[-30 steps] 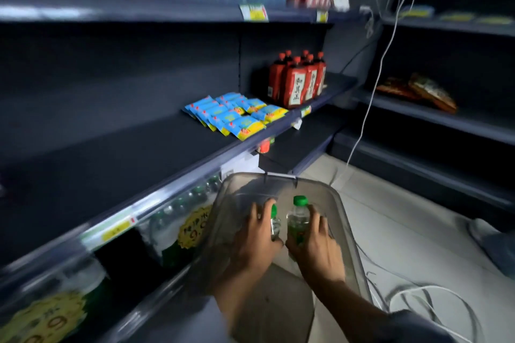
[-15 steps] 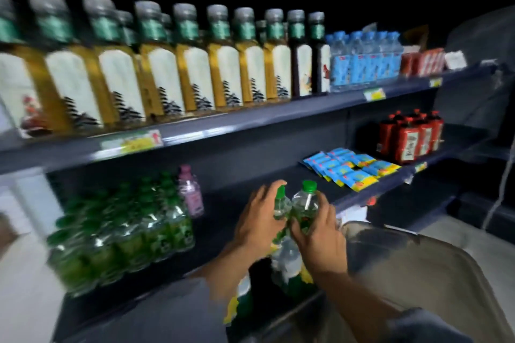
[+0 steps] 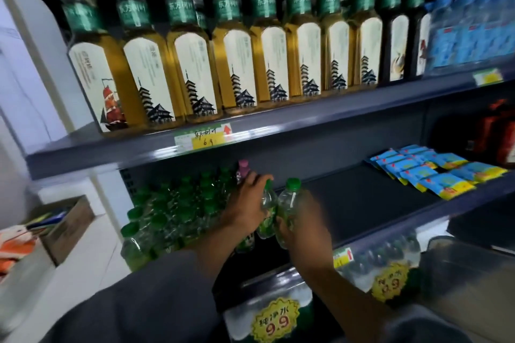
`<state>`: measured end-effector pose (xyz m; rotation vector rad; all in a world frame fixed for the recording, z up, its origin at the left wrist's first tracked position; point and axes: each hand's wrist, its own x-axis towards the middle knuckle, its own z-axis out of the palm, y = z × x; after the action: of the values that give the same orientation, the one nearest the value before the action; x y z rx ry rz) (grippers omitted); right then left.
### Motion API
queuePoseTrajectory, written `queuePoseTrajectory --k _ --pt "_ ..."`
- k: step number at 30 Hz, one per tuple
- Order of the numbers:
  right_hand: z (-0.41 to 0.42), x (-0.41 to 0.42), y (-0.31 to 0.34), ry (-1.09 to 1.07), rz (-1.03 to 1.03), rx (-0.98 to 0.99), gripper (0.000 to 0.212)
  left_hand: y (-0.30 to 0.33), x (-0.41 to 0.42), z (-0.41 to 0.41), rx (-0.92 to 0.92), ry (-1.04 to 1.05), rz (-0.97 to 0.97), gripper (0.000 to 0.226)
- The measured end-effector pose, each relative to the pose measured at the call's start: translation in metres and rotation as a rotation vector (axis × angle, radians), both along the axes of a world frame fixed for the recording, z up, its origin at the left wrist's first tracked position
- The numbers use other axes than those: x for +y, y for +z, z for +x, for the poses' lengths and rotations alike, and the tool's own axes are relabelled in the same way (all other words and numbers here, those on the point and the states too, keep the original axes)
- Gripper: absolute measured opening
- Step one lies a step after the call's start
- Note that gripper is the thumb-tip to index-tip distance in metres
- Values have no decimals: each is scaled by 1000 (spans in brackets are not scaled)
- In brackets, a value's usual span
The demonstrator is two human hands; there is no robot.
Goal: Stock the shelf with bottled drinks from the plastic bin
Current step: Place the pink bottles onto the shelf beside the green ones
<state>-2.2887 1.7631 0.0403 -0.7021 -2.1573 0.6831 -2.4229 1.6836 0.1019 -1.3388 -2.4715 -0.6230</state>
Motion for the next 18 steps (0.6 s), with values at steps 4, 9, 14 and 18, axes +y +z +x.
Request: queuePoseTrajectory --k 4,9,14,18 --pt "-18 2 -14 15 -13 -19 70 -8 5 -18 59 55 -99 82" --pt "-30 3 -31 51 -63 -59 68 -11 12 -25 243 186 -267 75" --pt "-39 4 -40 111 -119 -47 74 -1 25 -42 249 223 -348 66" --pt "-38 5 -47 186 -156 -44 90 5 27 -55 226 236 -401 72"
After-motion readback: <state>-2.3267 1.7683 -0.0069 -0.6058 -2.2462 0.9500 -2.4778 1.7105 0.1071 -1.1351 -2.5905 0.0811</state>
